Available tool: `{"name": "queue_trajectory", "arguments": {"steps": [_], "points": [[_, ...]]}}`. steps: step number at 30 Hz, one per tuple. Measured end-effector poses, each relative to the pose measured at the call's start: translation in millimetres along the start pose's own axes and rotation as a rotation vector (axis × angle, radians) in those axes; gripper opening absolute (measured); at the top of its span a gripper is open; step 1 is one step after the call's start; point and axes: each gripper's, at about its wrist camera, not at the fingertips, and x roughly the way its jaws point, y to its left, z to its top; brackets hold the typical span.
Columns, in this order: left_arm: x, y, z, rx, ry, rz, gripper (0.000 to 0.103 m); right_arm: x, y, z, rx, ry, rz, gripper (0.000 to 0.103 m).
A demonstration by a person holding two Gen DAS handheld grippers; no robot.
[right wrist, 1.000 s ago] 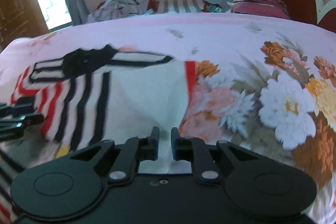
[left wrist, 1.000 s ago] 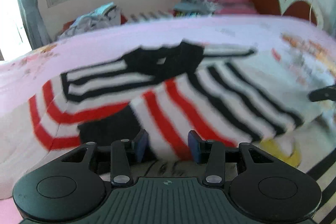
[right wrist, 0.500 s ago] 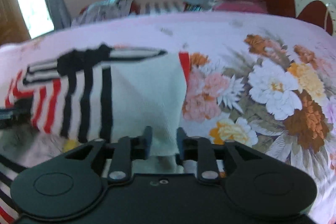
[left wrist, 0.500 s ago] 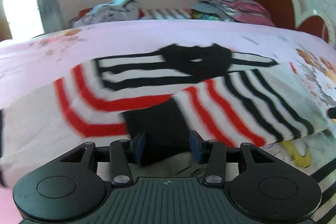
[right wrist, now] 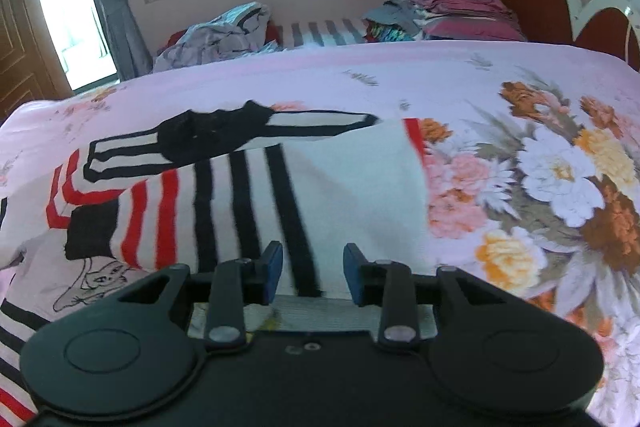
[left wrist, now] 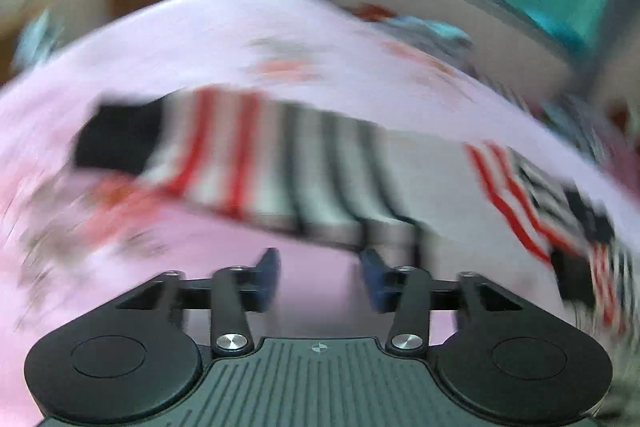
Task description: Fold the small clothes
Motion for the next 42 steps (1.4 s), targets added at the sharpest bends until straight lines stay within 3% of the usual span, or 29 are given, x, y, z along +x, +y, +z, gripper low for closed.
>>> {"name": "queue_trajectory", "arguments": {"steps": [3, 6, 11, 15, 17, 22, 27, 37, 42], "points": [[4.3, 54.4, 9.2, -0.178, -0.033, 0.018, 0.044, 6.9, 15.8, 5.9, 0.002, 0.007, 0.008, 0.033], [13.3, 85.7, 18.6, -0.29, -0.072, -0.005, 0.044, 9.8, 28.8, 10.6, 0.005, 0.008, 0.017, 0.033], [34.0, 111.4, 30.6, -0.468, -0.115, -0.049, 0.044, 10.3, 43.7, 17.1, -0.017, 0.001, 0.011, 0.033], [44.0, 106.9, 35.3, -0.509, -0.139, -0.035, 0.043, 8.8, 42.2, 19.4, 0.001, 0.001, 0.002, 0.033], [48.4, 98.7, 41.7, -0.455, -0.134, 0.019, 0.004, 7.7, 39.4, 19.3, 0.002, 0.003, -0.004, 0.033], [34.1, 38.0, 52.9, -0.189, -0.191, -0.035, 0.004, 2.9, 28.5, 19.9, 0.024, -0.013, -0.015, 0.033], [30.1, -70.7, 48.9, 0.089, -0.182, -0.177, 0.004, 2.3, 17.6, 17.8, 0.064, -0.024, -0.005, 0.033], [24.9, -269.6, -17.1, 0.462, -0.095, -0.358, 0.004, -4.6, -9.5, 13.2, 0.129, -0.044, 0.017, 0.033], [21.9, -341.6, -63.6, 0.634, 0.027, -0.393, 0.004, -16.1, -36.3, 6.8, 0.169, -0.041, 0.003, 0.034]]}}
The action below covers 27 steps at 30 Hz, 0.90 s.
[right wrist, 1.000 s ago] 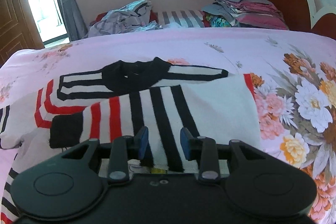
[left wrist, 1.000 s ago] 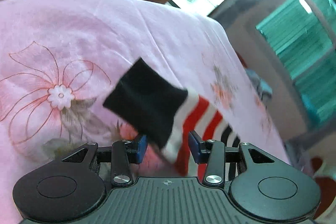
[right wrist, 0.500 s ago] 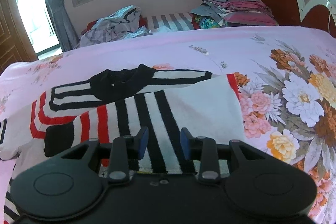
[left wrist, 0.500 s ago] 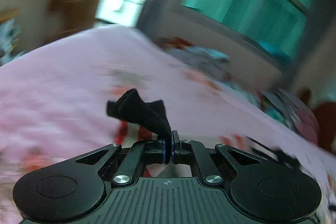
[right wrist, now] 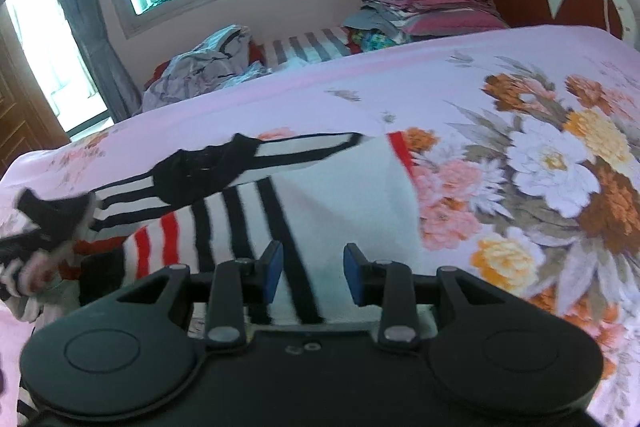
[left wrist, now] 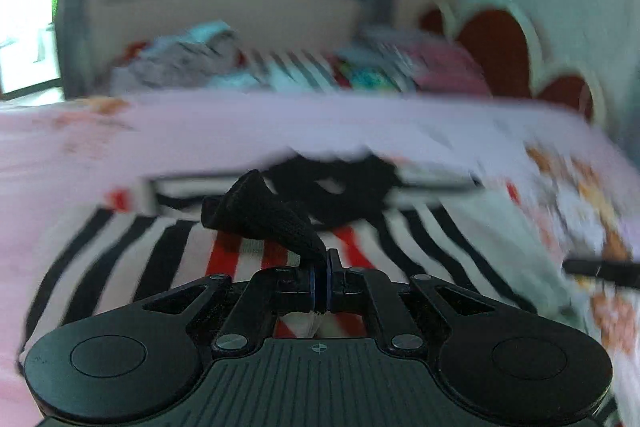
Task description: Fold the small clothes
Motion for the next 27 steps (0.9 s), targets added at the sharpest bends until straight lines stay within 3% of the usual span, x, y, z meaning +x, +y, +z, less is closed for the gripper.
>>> {"name": "queue_trajectory", "arguments": {"steps": [2, 4, 7, 8, 11, 13, 16, 20, 23, 27], "points": [[19.6, -26.0, -5.8, 0.057, 0.102, -0.023, 0.004, -5.4, -11.2, -1.6, 0.013, 0.01, -0.004, 0.034], [30.4, -49.4, -11.6, 0.128, 0.133, -0.004, 0.008, -10.9, -21.1, -4.0, 0.026, 0.016, 0.006, 0.035], [30.1, -75.1, -19.1, 0.178, 0.113, -0.063, 0.068, -18.8, -32.5, -7.2, 0.042, 0.011, 0.015, 0.04], [26.5, -82.1, -20.4, 0.186, 0.088, -0.082, 0.073, -21.1, -35.3, -7.8, 0.05, 0.004, 0.018, 0.041], [8.9, -94.1, -25.1, 0.208, 0.023, -0.119, 0.073, -23.1, -39.5, -7.1, 0.071, -0.002, 0.033, 0.043], [-14.3, -79.9, -27.4, 0.183, -0.028, -0.107, 0.072, -20.8, -39.1, -5.3, 0.087, 0.005, 0.072, 0.044], [-41.5, -45.5, -33.6, 0.101, -0.087, -0.01, 0.072, -9.2, -30.9, -3.5, 0.106, 0.029, 0.14, 0.044], [-98.9, 29.4, -61.1, 0.009, -0.158, 0.163, 0.072, 16.1, -2.8, -5.7, 0.076, 0.075, 0.205, 0.043], [-124.4, 79.0, -86.7, -0.032, -0.124, 0.271, 0.072, 35.6, 17.4, -7.2, 0.05, 0.102, 0.233, 0.043], [-119.2, 112.1, -111.8, -0.076, -0.041, 0.297, 0.072, 61.4, 33.0, -6.4, 0.037, 0.128, 0.228, 0.043]]}}
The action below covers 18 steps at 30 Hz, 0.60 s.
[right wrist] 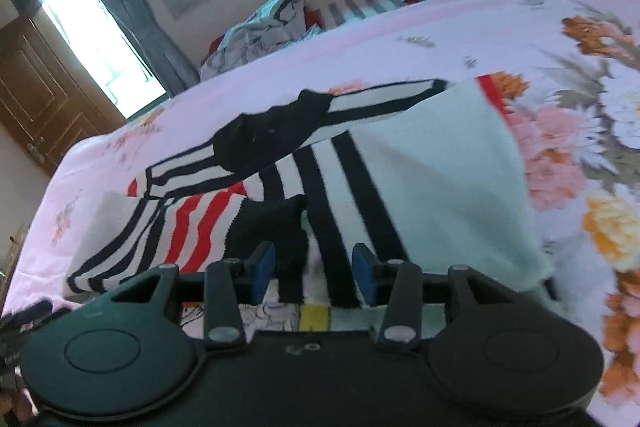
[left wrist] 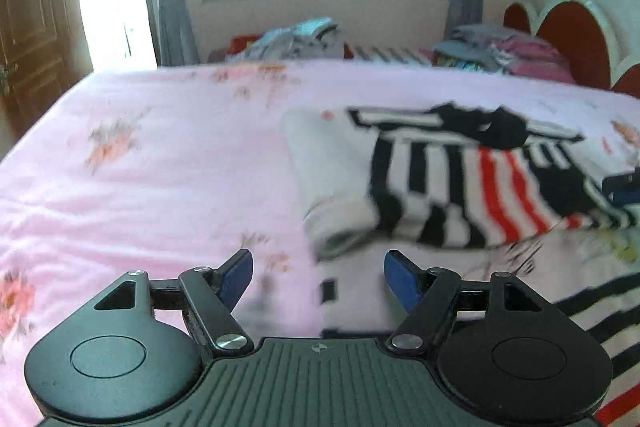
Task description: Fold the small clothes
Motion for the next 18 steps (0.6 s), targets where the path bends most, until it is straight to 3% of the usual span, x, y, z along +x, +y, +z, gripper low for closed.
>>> {"name": "queue_trajectory", "arguments": {"steps": [7, 12, 15, 18], "points": [[39.7, -6.4, -5.0, 0.006, 0.037, -0.034, 0.072, 28.8, 14.0, -3.3, -0.023, 0.047, -0.015, 0.042], [53.4, -10.9, 5.7, 0.03, 0.038, -0.041, 0.058, 39.8, 40.4, -1.7, -0.176, 0.052, -0.061, 0.014], [58.0, -11.4, 8.7, 0.045, 0.049, -0.057, 0.054, 15.5, 45.7, 9.5, -0.203, -0.043, -0.076, 0.01], [58.3, -6.1, 10.9, 0.027, 0.055, -0.075, 0.037, -23.0, 36.4, 22.0, -0.188, -0.176, -0.138, 0.009]]}}
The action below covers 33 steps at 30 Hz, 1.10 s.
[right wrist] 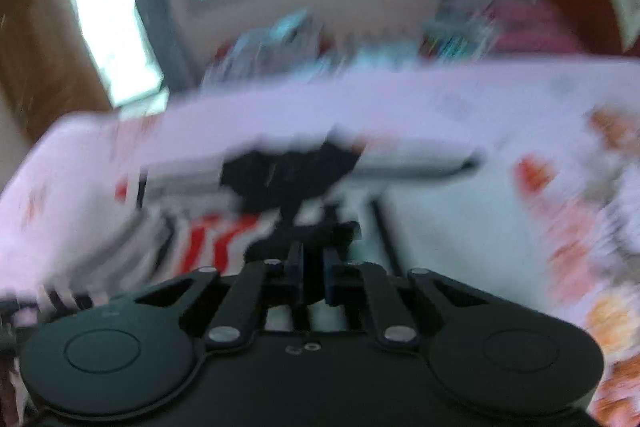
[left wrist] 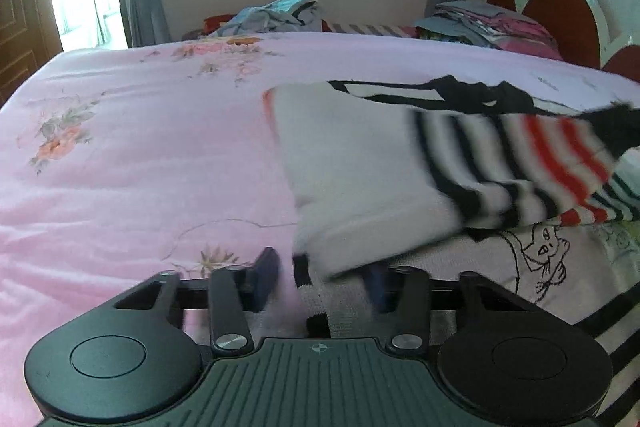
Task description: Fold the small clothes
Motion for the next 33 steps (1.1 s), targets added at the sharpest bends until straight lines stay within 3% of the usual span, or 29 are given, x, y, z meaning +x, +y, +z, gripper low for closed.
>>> {"name": "queue_trajectory", "arguments": {"steps": [2, 4, 15, 21, 22, 23, 25, 29, 33], "points": [[-0.7, 0.1, 1.1, 0.001, 0.006, -0.021, 0.028, 1.8, -14.1, -1.7, -0.007, 0.063, -0.003, 0.009], [1.4, -2.2, 2.4, 0.01, 0.007, -0.021, 0.028, 5.9, -20.3, -9.4, -0.012, 0.108, 0.007, 0.009], [3.3, 5.6, 2.3, -0.044, 0.028, -0.046, 0.027, 5.8, -17.0, -26.6, -0.003, 0.115, 0.016, 0.009], [4.4, 3.6, 4.0, -0.033, 0.043, -0.044, 0.029, 24.9, -25.7, -36.0, 0.036, 0.184, 0.004, 0.01], [1.4, 4.7, 3.9, -0.031, 0.047, -0.053, 0.041, 25.1, -27.5, -37.2, 0.046, 0.2, 0.0, 0.014], [-4.8, 8.0, 3.8, -0.034, 0.044, -0.053, 0.068, 20.2, -28.5, -36.7, 0.055, 0.185, -0.02, 0.019], [-34.8, 16.7, -0.9, -0.056, -0.061, -0.029, 0.083, 0.0, -31.2, -32.7, 0.063, 0.116, -0.038, 0.021], [-54.6, 10.2, 9.9, -0.1, -0.147, -0.083, 0.082, -9.1, -31.8, -26.0, 0.061, 0.085, 0.001, 0.021], [-27.3, -40.9, 32.6, -0.002, -0.158, -0.162, 0.083, 11.0, -21.4, -27.9, 0.039, 0.122, 0.018, 0.019]]}}
